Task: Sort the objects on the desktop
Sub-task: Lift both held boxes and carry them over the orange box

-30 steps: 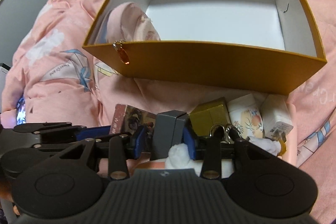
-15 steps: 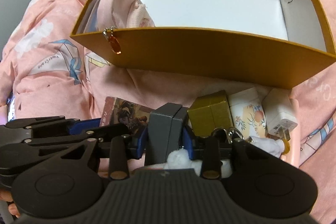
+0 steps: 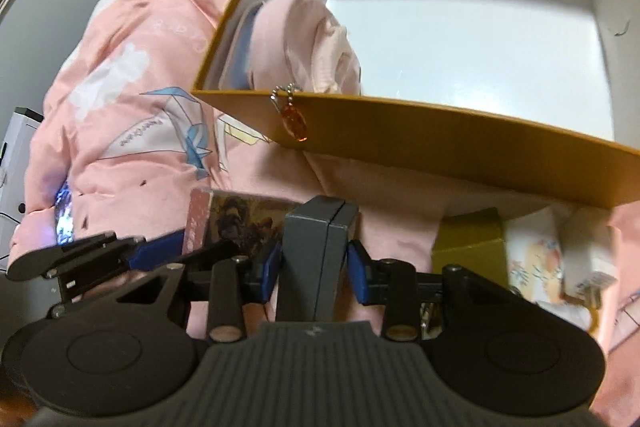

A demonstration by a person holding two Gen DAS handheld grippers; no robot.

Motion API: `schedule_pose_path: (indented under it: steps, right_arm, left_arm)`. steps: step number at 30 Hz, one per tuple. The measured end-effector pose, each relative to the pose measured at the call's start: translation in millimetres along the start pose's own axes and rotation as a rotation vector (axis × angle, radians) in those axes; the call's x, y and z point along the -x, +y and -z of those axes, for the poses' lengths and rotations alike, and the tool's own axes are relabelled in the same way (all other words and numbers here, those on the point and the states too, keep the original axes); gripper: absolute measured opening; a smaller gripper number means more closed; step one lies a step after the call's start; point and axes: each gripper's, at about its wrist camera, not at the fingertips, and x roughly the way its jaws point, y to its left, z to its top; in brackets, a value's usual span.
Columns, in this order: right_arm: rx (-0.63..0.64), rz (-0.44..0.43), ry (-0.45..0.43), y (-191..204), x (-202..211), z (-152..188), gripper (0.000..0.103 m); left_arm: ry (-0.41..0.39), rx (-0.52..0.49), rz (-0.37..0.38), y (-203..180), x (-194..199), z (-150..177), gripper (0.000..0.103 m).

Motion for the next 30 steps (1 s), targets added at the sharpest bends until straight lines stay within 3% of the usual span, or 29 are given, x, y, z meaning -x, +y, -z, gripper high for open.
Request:
schedule_pose_path:
  steps: [4, 15, 21, 30]
  right_arm:
    - [0.011, 0.037, -0.014, -1.0, -7.4, 1.8, 0.040]
    - [-0.003, 0.033, -0.049, -1.1, 4.1, 18.5, 0.037]
    - [0.034, 0.013, -0.118, 1.7, 36.4, 21.5, 0.036]
    - [0.033, -0.037, -0.282, -10.9, 116.3, 26.1, 0.035]
  left_arm:
    - [0.004, 0.009, 0.006, 4.9, -2.7, 1.2, 0.025]
    - [-0.003, -0.002, 0.000, 1.4, 0.9, -0.2, 0.025]
    - [-0.052, -0.059, -0.002, -14.8, 24.4, -4.5, 0.025]
    - [-0.130, -0.112, 0.081, -42.3, 68.9, -23.4, 0.025]
